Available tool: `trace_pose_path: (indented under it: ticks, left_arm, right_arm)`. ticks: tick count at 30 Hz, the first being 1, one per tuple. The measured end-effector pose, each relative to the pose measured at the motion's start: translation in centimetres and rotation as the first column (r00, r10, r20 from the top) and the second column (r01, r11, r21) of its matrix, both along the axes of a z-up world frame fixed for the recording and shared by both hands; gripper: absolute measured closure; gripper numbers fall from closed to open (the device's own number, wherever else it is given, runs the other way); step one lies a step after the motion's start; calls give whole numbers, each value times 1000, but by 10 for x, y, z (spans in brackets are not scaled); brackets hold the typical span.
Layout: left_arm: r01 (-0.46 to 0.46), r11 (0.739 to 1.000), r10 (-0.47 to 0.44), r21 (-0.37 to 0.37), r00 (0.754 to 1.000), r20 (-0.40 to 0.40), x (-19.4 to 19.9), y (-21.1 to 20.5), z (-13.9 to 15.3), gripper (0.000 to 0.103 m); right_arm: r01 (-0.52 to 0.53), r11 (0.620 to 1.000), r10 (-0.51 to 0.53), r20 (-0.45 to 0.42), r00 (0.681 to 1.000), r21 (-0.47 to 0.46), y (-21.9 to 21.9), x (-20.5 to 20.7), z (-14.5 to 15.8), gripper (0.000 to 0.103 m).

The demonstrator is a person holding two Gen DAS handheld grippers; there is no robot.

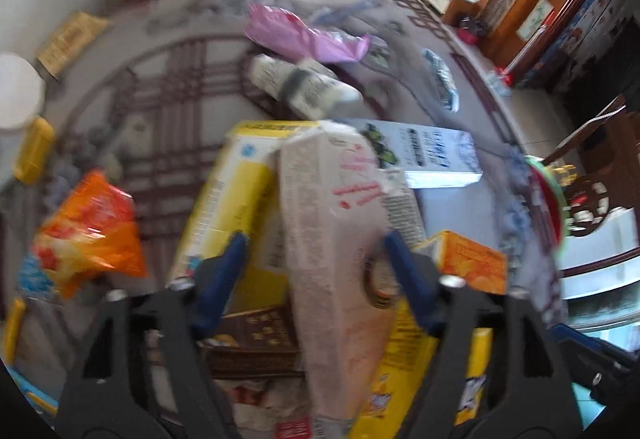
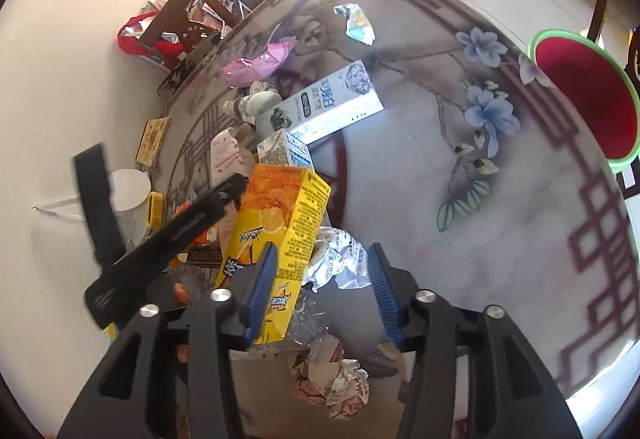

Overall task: Collect trash
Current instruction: 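Grasp the yellow juice carton with the right tool while the left tool grasps the white carton, then carry both cartons to the red bucket and release them inside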

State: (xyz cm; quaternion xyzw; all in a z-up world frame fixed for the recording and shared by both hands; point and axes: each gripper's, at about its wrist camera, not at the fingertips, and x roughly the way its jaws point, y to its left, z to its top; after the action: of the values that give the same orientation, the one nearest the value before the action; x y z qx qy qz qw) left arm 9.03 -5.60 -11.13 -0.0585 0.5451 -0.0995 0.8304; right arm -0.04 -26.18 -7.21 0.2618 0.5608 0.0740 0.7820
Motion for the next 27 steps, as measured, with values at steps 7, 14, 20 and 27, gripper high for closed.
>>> trace_pose_path:
  ticks: [7, 14, 20, 27]
  left_arm:
    - [-57, 995, 61, -79, 997, 47, -18, 27, 24, 75]
    - [-149, 986, 158, -74, 977, 143, -39, 71, 56, 76]
    - [-150, 986, 160, -77, 975, 154, -43, 77, 60, 76]
    - [-91, 991, 107, -95, 979, 172, -45, 58, 68, 77]
  right_arm:
    - [-95, 995, 93, -49, 994, -34, 38, 12, -11, 38]
    - [-153, 976, 144, -68, 987, -157, 86, 33, -28, 21]
    - [-203, 936, 191, -72, 979, -288, 96, 42, -51, 33]
    - [-188, 963, 197, 27, 980, -193, 63, 33, -25, 40]
